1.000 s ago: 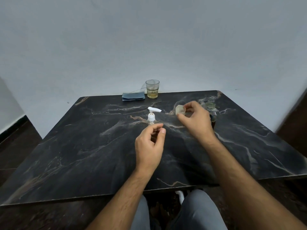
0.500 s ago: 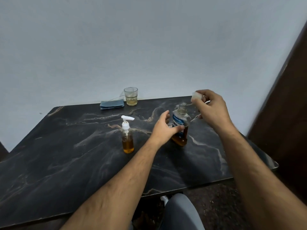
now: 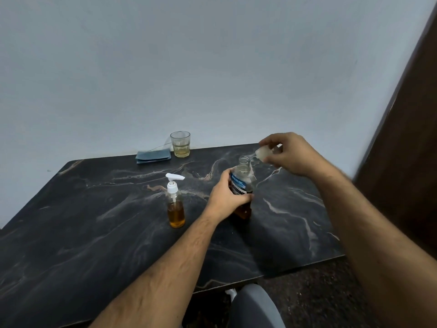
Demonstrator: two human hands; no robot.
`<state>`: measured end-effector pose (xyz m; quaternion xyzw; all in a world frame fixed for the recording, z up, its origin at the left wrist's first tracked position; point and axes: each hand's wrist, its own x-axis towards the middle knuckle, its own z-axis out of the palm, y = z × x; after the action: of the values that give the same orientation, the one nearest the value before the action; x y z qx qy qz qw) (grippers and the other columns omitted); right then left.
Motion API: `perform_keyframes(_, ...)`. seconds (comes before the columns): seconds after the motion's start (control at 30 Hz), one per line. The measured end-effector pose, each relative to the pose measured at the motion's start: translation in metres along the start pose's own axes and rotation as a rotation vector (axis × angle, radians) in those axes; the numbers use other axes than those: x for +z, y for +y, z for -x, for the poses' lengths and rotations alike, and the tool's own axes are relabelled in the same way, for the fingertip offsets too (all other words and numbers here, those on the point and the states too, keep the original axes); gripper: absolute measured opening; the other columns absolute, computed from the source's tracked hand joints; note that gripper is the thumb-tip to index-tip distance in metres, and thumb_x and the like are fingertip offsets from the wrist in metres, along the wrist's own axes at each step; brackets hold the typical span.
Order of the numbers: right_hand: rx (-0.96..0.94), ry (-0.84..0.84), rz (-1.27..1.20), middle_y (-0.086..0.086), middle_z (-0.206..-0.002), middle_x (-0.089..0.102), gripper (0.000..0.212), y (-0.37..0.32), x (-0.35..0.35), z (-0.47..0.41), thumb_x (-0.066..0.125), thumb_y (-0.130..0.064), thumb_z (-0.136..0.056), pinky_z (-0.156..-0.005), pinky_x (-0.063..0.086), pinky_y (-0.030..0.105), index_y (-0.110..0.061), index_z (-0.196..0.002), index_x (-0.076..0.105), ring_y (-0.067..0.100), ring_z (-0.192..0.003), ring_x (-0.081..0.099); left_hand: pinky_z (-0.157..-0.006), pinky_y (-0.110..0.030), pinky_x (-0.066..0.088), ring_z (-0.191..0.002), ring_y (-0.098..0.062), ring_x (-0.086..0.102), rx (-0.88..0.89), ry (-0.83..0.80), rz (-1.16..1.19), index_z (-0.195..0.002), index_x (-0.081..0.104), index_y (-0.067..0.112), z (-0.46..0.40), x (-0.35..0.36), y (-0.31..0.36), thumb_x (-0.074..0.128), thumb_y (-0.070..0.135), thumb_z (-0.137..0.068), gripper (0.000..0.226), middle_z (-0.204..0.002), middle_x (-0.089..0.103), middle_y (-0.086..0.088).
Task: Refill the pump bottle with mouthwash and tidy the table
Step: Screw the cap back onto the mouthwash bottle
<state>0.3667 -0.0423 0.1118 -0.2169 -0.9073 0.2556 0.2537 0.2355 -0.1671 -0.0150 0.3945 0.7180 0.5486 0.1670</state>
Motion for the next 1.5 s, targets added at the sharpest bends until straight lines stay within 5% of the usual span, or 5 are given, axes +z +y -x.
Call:
perform_keyframes(0.63,-0.123,-0.371,0.448,-0.001,-0.126,0.065,0.037,-0.056,0.021,-0.028,0.06,-0.012,-0.091,-0.085,0.036,0.023,-0.021,-0.127,0.065,0.012,-0.104,0.055,-0.11,-0.039,0.04,-0.123,-0.012,0.05,-0.088,-0.001,0.033,-0.145,0.033,0.032,0.007,-0.004,-0.003,0.087,0.029,-0.07,0.093,-0.14,0.053,0.005)
perform_keyframes(0.9,-0.028,-0.205,0.709,-0.004,-0.078,0.062,0.06,-0.057,0.029,-0.031,0.052,-0.076,-0.081,-0.065,0.043,0.032,-0.017,-0.08,0.062,0.016,-0.079,0.059,-0.108,-0.036,0.038,-0.124,-0.011,0.049,-0.094,-0.012,0.051,-0.146,0.032,0.03,0.009,-0.004,0.0,0.086,0.027,-0.072,0.092,-0.142,0.051,0.005)
perform_keyframes(1.1,-0.042,-0.455,0.394,-0.012,-0.084,0.056,0.042,-0.058,0.014,-0.034,0.065,-0.026,-0.087,-0.059,0.044,0.024,-0.023,-0.129,0.059,0.009,-0.067,0.056,-0.11,-0.039,0.038,-0.125,-0.011,0.047,-0.099,-0.019,0.048,-0.147,0.03,0.03,0.009,-0.006,0.0,0.086,0.026,-0.072,0.094,-0.144,0.05,0.004)
perform_keyframes(1.27,-0.06,-0.294,0.615,-0.005,-0.084,0.064,0.038,-0.05,0.023,-0.037,0.063,-0.057,-0.085,-0.064,0.041,0.03,-0.019,-0.087,0.063,0.011,-0.075,0.055,-0.109,-0.038,0.036,-0.132,-0.016,0.046,-0.095,-0.029,0.043,-0.148,0.029,0.03,0.009,-0.006,0.0,0.085,0.026,-0.073,0.093,-0.145,0.049,0.004)
perform_keyframes(1.5,-0.061,-0.47,0.403,-0.018,-0.085,0.051,0.047,-0.045,0.024,-0.036,0.064,-0.038,-0.09,-0.075,0.04,0.028,-0.026,-0.134,0.055,0.001,-0.071,0.053,-0.112,-0.044,0.038,-0.13,-0.016,0.049,-0.104,-0.026,0.032,-0.146,0.03,0.031,0.007,-0.006,-0.004,0.086,0.028,-0.071,0.094,-0.141,0.052,0.006)
